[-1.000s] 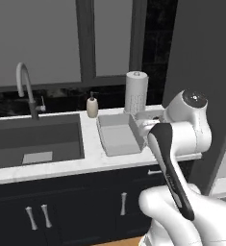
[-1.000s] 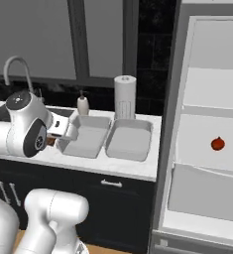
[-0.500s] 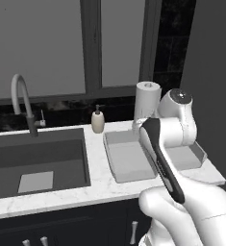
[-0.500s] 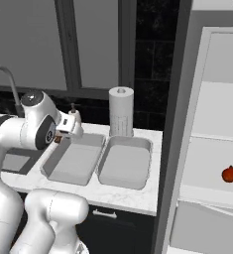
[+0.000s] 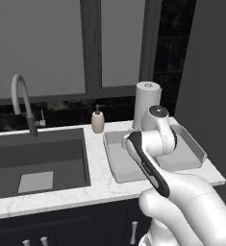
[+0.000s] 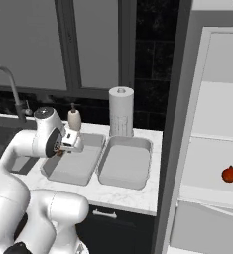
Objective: Place one tomato and one chicken drumstick in each tupperware on the nearby counter, to pack two identical lunches.
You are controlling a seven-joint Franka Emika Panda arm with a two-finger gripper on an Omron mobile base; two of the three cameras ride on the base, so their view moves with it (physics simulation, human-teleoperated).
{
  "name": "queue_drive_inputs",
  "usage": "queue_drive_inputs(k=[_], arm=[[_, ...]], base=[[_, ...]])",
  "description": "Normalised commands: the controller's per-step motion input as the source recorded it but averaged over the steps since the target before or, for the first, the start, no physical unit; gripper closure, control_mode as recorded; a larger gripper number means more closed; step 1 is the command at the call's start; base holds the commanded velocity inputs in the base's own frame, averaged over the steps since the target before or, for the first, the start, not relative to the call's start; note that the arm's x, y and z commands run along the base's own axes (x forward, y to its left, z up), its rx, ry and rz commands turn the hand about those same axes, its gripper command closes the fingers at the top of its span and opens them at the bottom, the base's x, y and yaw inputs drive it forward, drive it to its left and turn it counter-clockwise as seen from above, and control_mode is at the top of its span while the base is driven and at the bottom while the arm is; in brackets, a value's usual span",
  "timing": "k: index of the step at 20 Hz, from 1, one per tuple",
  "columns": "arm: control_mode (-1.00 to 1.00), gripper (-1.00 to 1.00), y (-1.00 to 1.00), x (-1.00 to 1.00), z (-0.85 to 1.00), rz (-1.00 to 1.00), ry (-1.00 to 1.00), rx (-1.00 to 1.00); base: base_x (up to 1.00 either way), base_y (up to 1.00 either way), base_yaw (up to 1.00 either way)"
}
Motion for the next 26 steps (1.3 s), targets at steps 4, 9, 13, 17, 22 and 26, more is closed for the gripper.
queue_drive_inputs(k=[4, 9, 13, 17, 22, 26], arm=[[-1.00, 1.00, 0.44, 0.25, -0.51, 0.00, 0.08, 0.00], [-1.00, 1.00, 0.29, 0.44, -0.26, 0.00, 0.09, 0.00], [-1.00, 1.00, 0.00, 0.56, -0.29, 0.00, 0.08, 0.01], [-1.00, 1.00, 0.00, 0.45, -0.41, 0.00, 0.08, 0.02], [-1.00, 1.00, 0.02, 0.29, -0.49, 0.00, 0.04, 0.01], [-1.00, -1.00, 0.19, 0.07, -0.23, 0.00, 0.00, 0.00]], base=[[0.00, 0.00, 0.00], [0.00, 0.00, 0.00], [0.00, 0.00, 0.00], [0.00, 0.00, 0.00], [0.00, 0.00, 0.00], [0.00, 0.00, 0.00]])
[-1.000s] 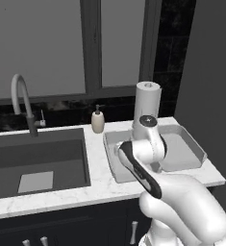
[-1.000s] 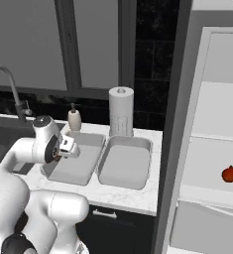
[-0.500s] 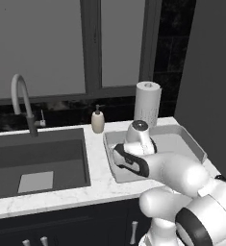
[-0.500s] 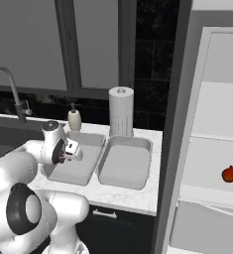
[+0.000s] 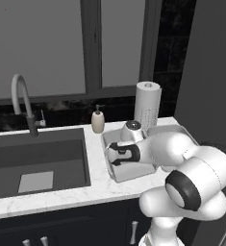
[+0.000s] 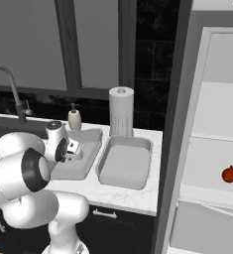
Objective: Place one tomato and one chicken drumstick in each tupperware on the nearby counter, to pack two identical lunches.
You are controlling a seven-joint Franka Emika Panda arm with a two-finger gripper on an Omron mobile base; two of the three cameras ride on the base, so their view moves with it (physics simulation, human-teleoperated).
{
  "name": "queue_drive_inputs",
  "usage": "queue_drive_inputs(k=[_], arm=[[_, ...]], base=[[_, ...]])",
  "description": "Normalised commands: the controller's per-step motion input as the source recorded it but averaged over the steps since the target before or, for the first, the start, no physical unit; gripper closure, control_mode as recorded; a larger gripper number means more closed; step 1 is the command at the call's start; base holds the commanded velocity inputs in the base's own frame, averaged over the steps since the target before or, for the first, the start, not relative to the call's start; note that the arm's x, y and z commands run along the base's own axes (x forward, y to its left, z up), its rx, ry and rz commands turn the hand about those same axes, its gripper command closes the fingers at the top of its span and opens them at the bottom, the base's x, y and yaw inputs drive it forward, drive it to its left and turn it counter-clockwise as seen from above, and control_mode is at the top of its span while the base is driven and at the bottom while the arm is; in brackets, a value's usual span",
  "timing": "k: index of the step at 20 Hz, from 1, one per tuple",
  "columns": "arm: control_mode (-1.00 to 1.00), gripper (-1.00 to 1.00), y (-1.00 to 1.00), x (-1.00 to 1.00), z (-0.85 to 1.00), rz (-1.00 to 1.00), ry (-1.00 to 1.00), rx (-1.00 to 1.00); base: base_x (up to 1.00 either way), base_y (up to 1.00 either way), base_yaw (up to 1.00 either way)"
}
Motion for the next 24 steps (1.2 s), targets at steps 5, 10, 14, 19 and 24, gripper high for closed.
queue_drive_inputs(k=[5, 10, 14, 19, 24], arm=[[-1.00, -1.00, 0.00, 0.00, 0.00, 0.00, 0.00, 0.00], [-1.00, -1.00, 0.00, -0.12, 0.21, 0.00, -0.06, 0.00], [-1.00, -1.00, -0.03, -0.77, 0.73, 0.00, -0.06, 0.00], [-1.00, -1.00, -0.41, -0.99, 0.99, -0.01, 0.00, 0.00], [-1.00, -1.00, -0.48, -0.91, 0.93, -0.01, 0.00, 0.00]], base=[[0.00, 0.00, 0.00], [0.00, 0.00, 0.00], [0.00, 0.00, 0.00], [0.00, 0.00, 0.00], [0.00, 0.00, 0.00]])
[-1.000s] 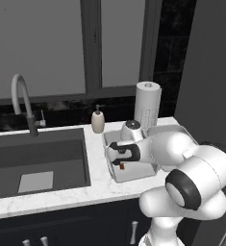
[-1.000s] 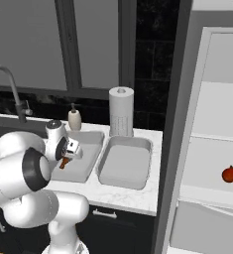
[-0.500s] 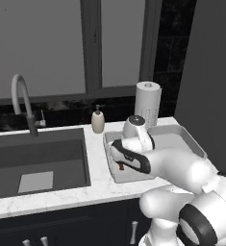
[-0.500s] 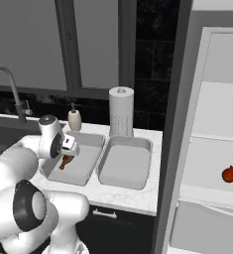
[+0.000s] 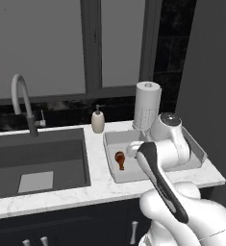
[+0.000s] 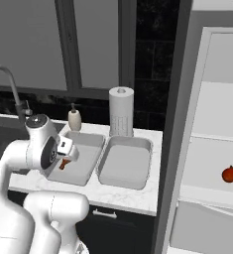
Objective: Place one tomato and one chicken drumstick in each tupperware on the nearby counter, to pack two identical lunches.
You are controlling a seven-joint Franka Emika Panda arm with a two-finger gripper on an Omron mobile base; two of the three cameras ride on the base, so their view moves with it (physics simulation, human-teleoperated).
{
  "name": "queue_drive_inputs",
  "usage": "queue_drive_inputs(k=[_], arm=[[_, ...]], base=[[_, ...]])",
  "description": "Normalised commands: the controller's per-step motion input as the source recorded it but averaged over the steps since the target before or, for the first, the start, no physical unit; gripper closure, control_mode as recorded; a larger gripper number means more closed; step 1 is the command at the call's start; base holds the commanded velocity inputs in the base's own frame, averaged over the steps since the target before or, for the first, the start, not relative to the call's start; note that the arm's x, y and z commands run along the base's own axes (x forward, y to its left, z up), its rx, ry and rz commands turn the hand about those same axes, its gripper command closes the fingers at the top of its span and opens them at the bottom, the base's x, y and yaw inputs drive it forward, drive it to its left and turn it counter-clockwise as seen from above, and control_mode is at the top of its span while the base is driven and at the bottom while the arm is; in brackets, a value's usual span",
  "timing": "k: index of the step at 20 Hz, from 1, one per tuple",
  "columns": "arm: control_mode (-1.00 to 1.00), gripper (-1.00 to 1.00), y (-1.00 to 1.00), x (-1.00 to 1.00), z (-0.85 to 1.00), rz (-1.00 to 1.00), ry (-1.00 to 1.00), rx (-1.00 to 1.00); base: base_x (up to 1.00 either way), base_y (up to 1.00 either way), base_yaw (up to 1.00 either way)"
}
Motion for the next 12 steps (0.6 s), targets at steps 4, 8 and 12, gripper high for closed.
queue_drive_inputs(k=[4, 8, 12], arm=[[-1.00, -1.00, -0.20, -0.72, 0.84, 0.00, -0.10, -0.03], [-1.00, -1.00, -0.13, -0.56, 0.77, 0.00, -0.21, -0.03], [1.00, -1.00, 0.00, -0.22, 0.19, 0.00, -0.05, 0.00]], base=[[0.00, 0.00, 0.00], [0.00, 0.00, 0.00], [-0.74, 0.00, 0.00]])
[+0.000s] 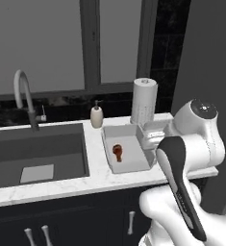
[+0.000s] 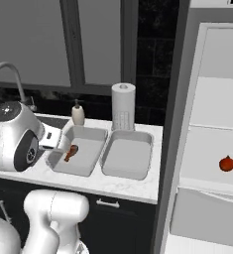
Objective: Place one tomato and one chicken drumstick in each tupperware on the nearby counter, to pack two identical lunches.
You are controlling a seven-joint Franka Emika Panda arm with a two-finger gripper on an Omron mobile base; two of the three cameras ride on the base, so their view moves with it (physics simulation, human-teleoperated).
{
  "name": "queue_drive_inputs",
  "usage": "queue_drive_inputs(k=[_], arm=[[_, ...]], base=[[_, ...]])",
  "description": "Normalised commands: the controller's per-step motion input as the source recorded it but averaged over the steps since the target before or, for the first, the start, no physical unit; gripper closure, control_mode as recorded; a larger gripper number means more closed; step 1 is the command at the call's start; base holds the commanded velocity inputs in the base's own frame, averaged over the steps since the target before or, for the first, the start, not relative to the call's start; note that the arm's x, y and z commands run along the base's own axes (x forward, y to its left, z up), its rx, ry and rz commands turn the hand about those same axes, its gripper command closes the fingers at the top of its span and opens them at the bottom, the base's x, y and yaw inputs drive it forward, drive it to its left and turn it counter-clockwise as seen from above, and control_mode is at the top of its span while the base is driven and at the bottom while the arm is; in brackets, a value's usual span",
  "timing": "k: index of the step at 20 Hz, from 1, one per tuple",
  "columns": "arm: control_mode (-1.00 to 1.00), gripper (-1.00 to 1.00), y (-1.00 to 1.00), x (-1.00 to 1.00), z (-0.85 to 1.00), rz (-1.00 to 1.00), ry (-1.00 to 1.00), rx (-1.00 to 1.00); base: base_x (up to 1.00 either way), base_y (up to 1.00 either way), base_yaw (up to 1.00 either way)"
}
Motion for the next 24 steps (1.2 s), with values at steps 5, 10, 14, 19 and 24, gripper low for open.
queue_drive_inputs(k=[5, 10, 14, 19, 24], arm=[[1.00, -1.00, 0.00, 0.00, 0.00, 0.00, 0.00, 0.00], [1.00, -1.00, 0.00, 0.00, 0.00, 0.00, 0.00, 0.00], [1.00, -1.00, 0.00, 0.00, 0.00, 0.00, 0.00, 0.00], [1.00, -1.00, 0.00, 0.00, 0.00, 0.00, 0.00, 0.00], [1.00, -1.00, 0.00, 0.00, 0.00, 0.00, 0.00, 0.00]], base=[[-1.00, -0.14, 0.00], [-0.75, -0.96, 0.00], [-0.42, -1.00, 0.00], [-0.08, -1.00, -0.01], [0.33, -0.77, -0.06]])
